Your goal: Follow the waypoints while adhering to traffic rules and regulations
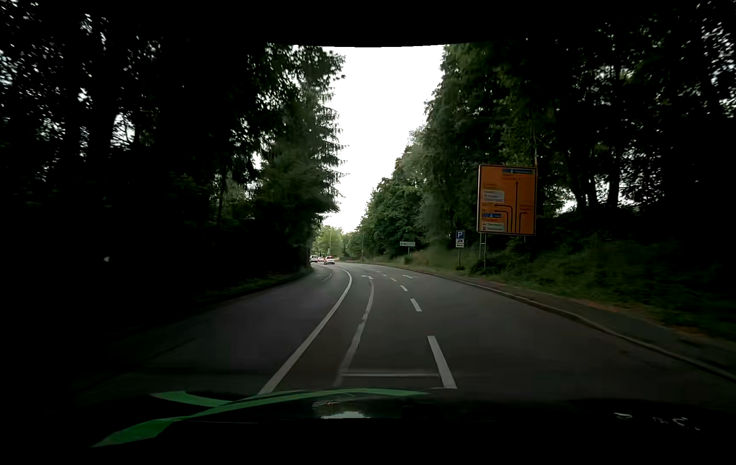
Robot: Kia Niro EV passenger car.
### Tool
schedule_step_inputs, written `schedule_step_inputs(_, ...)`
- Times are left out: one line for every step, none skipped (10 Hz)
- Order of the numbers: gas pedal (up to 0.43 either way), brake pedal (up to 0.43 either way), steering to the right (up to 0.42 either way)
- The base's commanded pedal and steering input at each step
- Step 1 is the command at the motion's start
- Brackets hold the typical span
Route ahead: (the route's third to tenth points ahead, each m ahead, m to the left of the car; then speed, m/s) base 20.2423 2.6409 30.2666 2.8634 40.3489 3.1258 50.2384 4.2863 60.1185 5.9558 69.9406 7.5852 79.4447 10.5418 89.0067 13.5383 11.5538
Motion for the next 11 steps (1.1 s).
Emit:
schedule_step_inputs(0.150, 0.000, -0.014)
schedule_step_inputs(0.150, 0.000, -0.013)
schedule_step_inputs(0.157, 0.000, -0.013)
schedule_step_inputs(0.169, 0.000, -0.013)
schedule_step_inputs(0.169, 0.000, -0.014)
schedule_step_inputs(0.169, 0.000, -0.013)
schedule_step_inputs(0.169, 0.000, -0.013)
schedule_step_inputs(0.169, 0.000, -0.013)
schedule_step_inputs(0.169, 0.000, -0.014)
schedule_step_inputs(0.169, 0.000, -0.014)
schedule_step_inputs(0.157, 0.000, -0.016)
